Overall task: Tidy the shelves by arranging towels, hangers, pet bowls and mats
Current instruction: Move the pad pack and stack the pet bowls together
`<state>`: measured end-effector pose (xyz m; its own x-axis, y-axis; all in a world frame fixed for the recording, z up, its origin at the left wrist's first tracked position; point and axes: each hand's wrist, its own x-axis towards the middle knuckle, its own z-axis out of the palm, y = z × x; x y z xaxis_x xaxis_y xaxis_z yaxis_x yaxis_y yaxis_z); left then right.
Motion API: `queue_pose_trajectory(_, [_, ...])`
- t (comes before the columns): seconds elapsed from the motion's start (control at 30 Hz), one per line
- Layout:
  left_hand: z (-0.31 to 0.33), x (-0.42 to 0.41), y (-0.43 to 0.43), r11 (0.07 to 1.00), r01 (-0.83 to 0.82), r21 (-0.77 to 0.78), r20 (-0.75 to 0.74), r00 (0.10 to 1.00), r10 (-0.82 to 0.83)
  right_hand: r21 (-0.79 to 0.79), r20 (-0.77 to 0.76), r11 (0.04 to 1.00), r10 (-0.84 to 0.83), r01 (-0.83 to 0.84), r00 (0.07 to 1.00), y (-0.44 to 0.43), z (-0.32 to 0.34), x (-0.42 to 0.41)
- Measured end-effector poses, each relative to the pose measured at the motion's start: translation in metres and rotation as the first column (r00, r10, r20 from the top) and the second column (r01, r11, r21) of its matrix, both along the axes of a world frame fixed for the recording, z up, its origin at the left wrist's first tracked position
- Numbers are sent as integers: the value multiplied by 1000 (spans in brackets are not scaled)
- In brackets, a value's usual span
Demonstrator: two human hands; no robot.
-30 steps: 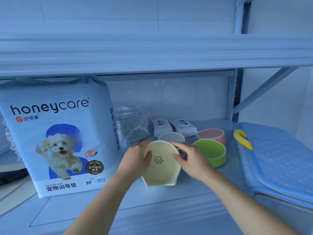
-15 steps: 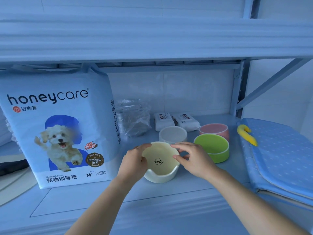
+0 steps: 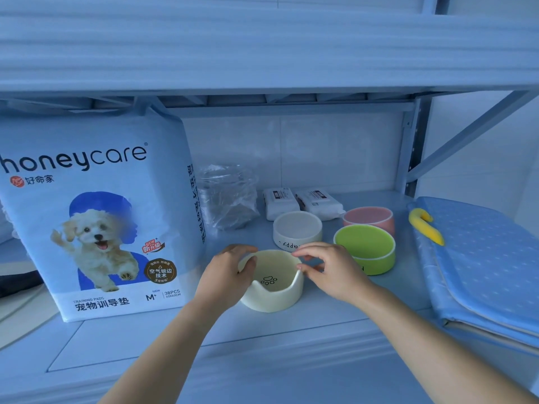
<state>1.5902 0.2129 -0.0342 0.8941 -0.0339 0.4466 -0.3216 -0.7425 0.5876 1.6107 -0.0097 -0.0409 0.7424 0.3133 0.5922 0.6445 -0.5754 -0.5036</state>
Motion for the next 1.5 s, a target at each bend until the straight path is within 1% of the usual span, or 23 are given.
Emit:
queue_pose_trajectory(0.23, [16, 20, -4, 998, 56, -3, 4, 998, -56, -56, 34, 997, -53, 55, 998, -8, 22, 14])
queue_pose_trajectory(0.37, [31, 39, -12, 993, 106, 53, 13, 994, -107, -106, 39, 991, -79, 82, 996, -13, 41, 30])
queue_pose_trajectory(0.43, [38, 51, -16, 987, 141, 75, -1, 990, -141, -150, 51, 984, -89, 95, 995, -15, 52, 42])
queue_pose_trajectory(0.5, [44, 62, -19, 982, 163, 99, -12, 987, -162, -230, 78, 967, -97, 112, 992, -18, 63, 56])
queue_pose_trajectory(0.57, [47, 73, -23, 981, 158, 113, -7, 987, -159, -340, 85, 934, -88, 112, 992, -21, 71, 72])
queue_pose_trajectory(0.7, [47, 95, -32, 976, 166, 139, -14, 986, -166, -558, 59, 822, -94, 111, 994, -23, 74, 98])
queue_pose_trajectory(0.83, [43, 117, -39, 961, 178, 212, -51, 984, -171, -667, -17, 742, -113, 73, 993, -21, 66, 119])
queue_pose_trajectory(0.93, [37, 132, -41, 936, 211, 283, -110, 976, -187, -724, -64, 688, -121, 37, 991, -19, 60, 132])
queue_pose_trajectory(1.03, [32, 145, -40, 913, 232, 335, -149, 970, -192, -762, -102, 648, -107, -8, 989, -18, 55, 141])
queue_pose_trajectory(1.17, [22, 154, -38, 878, 236, 416, -216, 964, -156, -797, -133, 600, -60, -71, 989, -21, 49, 149])
queue_pose_trajectory(1.23, [17, 156, -36, 871, 236, 431, -211, 965, -156, -786, -138, 612, -40, -85, 990, -23, 47, 152])
queue_pose_trajectory(1.4, [14, 157, -32, 888, 231, 399, -176, 969, -173, -763, -174, 635, -22, -120, 985, -25, 46, 156])
queue_pose_trajectory(1.5, [16, 156, -31, 898, 215, 385, -153, 974, -167, -701, -202, 703, -32, -121, 979, -27, 51, 155])
